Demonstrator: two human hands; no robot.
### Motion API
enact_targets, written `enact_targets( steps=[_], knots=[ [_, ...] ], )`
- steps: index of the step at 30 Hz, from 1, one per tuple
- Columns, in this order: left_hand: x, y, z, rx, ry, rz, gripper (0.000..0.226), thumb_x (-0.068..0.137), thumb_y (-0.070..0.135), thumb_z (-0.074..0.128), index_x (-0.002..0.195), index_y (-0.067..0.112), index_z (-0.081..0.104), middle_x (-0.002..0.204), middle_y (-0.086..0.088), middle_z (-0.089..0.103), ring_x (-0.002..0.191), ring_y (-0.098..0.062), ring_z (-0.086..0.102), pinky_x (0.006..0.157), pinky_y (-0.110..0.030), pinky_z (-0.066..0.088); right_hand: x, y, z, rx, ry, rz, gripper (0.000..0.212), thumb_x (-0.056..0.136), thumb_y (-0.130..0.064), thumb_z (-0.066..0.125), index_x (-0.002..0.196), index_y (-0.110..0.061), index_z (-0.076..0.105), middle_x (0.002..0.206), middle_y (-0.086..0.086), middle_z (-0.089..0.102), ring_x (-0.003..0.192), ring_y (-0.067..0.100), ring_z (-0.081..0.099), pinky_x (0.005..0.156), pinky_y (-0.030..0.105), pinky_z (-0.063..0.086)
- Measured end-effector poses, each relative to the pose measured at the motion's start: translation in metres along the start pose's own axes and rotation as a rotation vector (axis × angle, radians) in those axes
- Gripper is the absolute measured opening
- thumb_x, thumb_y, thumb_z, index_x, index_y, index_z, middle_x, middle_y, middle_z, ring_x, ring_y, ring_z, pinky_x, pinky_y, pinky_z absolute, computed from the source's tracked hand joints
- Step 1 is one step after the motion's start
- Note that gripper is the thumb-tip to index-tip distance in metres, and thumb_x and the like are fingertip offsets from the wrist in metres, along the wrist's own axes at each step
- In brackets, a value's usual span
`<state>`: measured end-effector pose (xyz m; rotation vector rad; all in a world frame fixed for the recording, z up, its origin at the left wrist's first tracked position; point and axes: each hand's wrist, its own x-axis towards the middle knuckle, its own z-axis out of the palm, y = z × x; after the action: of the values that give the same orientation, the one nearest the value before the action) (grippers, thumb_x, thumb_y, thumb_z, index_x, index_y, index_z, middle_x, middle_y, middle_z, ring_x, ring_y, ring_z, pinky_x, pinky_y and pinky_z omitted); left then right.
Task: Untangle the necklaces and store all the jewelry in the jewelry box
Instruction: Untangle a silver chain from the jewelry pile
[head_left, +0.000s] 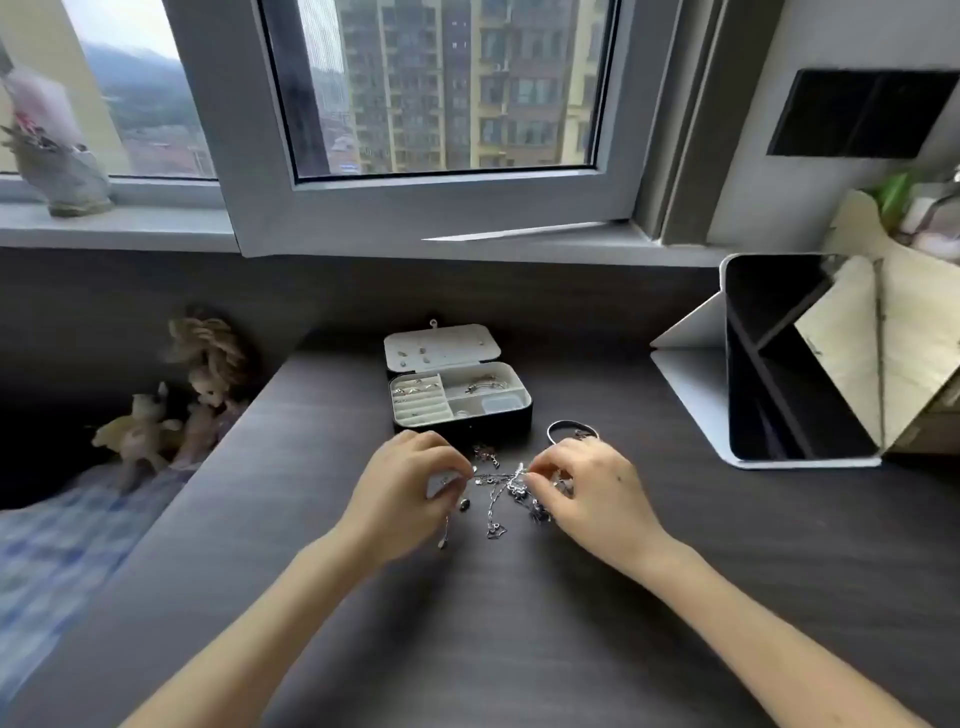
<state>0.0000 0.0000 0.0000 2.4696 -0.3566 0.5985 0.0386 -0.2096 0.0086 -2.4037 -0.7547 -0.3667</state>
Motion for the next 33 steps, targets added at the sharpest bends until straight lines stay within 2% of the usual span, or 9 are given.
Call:
enact_targets(
  steps=[5,10,15,18,22,25,28,30,33],
  knots=[
    [0.010,-0.005,0.010,0.082,-0.119,0.076,0.026,0.078,0.043,0.056,0.084,0.024,0.073,0.085,0.008,0.065,0.079,-0.017,0.057,0.072,-0.024,0.044,0.009,-0.002,0.025,-0.230,0.039,-0.103,0.045,0.068,-0.059,0.050,0.085,-0.022,0.069,0.075,-0.008,0.063,0.072,0.021,0.056,0.067,0.033,0.048],
    [0.003,-0.011,0.015,0.026,-0.180,0.089,0.030,0.077,0.050,0.058,0.090,0.028,0.072,0.094,0.011,0.062,0.087,-0.014,0.053,0.076,-0.027,0.046,0.007,0.002,0.032,-0.270,-0.009,-0.103,0.042,0.073,-0.051,0.047,0.092,-0.020,0.069,0.080,-0.004,0.063,0.076,0.023,0.057,0.068,0.037,0.050],
    [-0.002,-0.027,0.001,0.099,-0.183,0.130,0.017,0.080,0.029,0.057,0.091,0.031,0.070,0.097,0.012,0.063,0.088,-0.018,0.057,0.071,-0.036,0.047,0.009,0.009,0.030,-0.187,0.026,-0.148,0.031,0.079,-0.036,0.046,0.083,-0.016,0.070,0.077,-0.002,0.065,0.071,0.023,0.060,0.069,0.027,0.045],
    [-0.002,-0.037,-0.006,0.231,-0.137,0.139,0.029,0.067,0.009,0.059,0.086,0.028,0.070,0.091,0.010,0.065,0.080,-0.025,0.060,0.065,-0.034,0.045,0.009,0.009,0.028,-0.100,0.047,-0.142,0.022,0.083,-0.025,0.053,0.080,-0.013,0.071,0.076,-0.002,0.068,0.073,0.014,0.058,0.070,0.019,0.036],
    [0.001,-0.036,-0.011,0.308,-0.080,0.090,0.032,0.062,0.005,0.055,0.082,0.024,0.072,0.089,0.005,0.067,0.079,-0.030,0.060,0.068,-0.032,0.039,0.008,0.004,0.016,0.143,0.031,-0.012,0.012,0.084,-0.020,0.061,0.085,-0.017,0.073,0.079,-0.013,0.068,0.076,0.001,0.057,0.070,0.011,0.040],
    [0.000,-0.015,-0.006,-0.009,-0.013,-0.014,0.026,0.071,0.010,0.058,0.091,0.019,0.071,0.096,0.008,0.067,0.091,-0.016,0.060,0.080,-0.029,0.045,0.007,-0.005,0.005,0.392,-0.006,0.143,0.012,0.085,-0.012,0.068,0.084,-0.023,0.073,0.074,-0.015,0.070,0.069,-0.002,0.061,0.065,0.007,0.041],
    [0.000,0.013,0.001,-0.417,-0.127,-0.162,0.025,0.079,0.017,0.068,0.104,0.020,0.067,0.104,0.016,0.067,0.101,0.004,0.059,0.090,-0.013,0.042,0.008,-0.017,-0.006,0.624,-0.032,0.217,0.017,0.085,-0.006,0.066,0.083,-0.022,0.072,0.074,-0.008,0.072,0.067,0.002,0.066,0.064,0.010,0.046],
    [0.001,0.023,0.008,-0.590,-0.211,-0.225,0.028,0.080,0.013,0.073,0.107,0.016,0.066,0.104,0.010,0.070,0.102,0.000,0.063,0.092,-0.018,0.046,0.009,-0.024,-0.012,0.718,-0.041,0.239,0.014,0.085,-0.004,0.064,0.086,-0.015,0.072,0.070,-0.006,0.071,0.061,0.002,0.064,0.059,0.012,0.047],
    [0.002,0.030,0.009,-0.784,-0.237,-0.346,0.029,0.073,0.017,0.075,0.100,0.012,0.066,0.092,-0.004,0.073,0.090,-0.018,0.070,0.086,-0.034,0.054,0.008,-0.029,-0.020,0.845,-0.065,0.294,0.011,0.086,-0.003,0.062,0.088,-0.009,0.071,0.067,-0.002,0.070,0.052,0.005,0.061,0.050,0.016,0.045]
  ],
)
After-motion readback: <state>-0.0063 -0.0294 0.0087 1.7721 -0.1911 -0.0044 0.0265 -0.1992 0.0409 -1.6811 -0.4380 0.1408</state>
